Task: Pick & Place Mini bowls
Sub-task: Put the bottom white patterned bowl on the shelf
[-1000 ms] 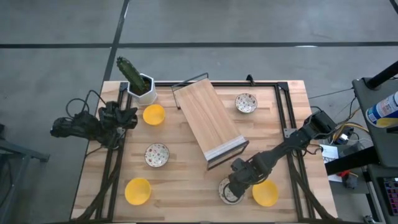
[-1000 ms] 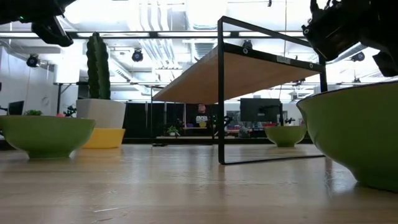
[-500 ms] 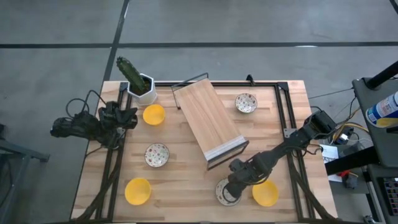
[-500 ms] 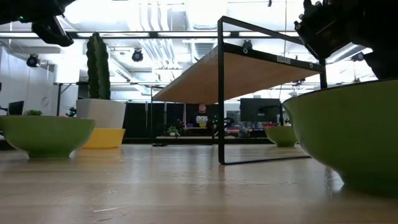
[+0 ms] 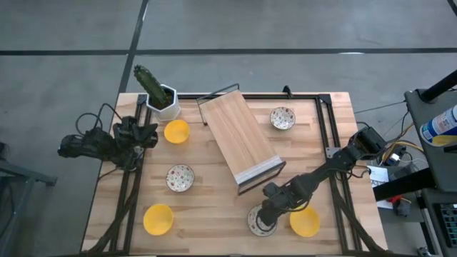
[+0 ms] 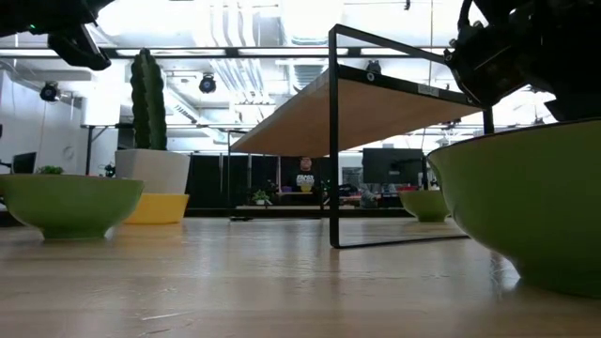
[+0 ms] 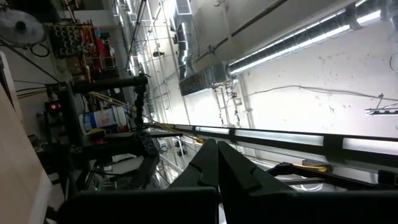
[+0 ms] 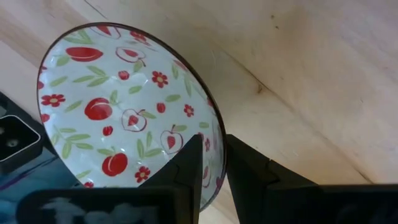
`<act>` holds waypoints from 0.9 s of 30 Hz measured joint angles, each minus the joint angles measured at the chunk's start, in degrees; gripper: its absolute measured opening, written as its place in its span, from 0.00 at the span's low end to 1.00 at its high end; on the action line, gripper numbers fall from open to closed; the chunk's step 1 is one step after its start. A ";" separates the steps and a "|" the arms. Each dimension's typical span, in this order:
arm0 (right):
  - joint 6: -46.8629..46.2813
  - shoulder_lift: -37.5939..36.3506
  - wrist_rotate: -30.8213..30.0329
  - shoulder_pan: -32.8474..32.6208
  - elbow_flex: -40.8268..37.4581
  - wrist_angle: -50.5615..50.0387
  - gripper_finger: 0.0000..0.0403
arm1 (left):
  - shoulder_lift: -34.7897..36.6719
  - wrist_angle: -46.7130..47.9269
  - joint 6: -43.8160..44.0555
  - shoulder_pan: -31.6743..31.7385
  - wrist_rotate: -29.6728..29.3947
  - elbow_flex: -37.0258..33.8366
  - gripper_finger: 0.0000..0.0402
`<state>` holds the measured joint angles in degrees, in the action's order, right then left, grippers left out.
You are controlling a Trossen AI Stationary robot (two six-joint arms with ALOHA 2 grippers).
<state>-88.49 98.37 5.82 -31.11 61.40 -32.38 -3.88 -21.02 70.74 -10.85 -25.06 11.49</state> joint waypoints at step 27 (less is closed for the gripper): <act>4.45 -7.25 4.86 1.25 5.48 0.46 0.02 | 0.00 0.02 -0.02 -0.01 -0.04 -0.07 0.00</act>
<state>-84.03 91.11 10.69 -29.87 66.88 -31.92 -3.88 -20.99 70.72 -10.86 -25.10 11.42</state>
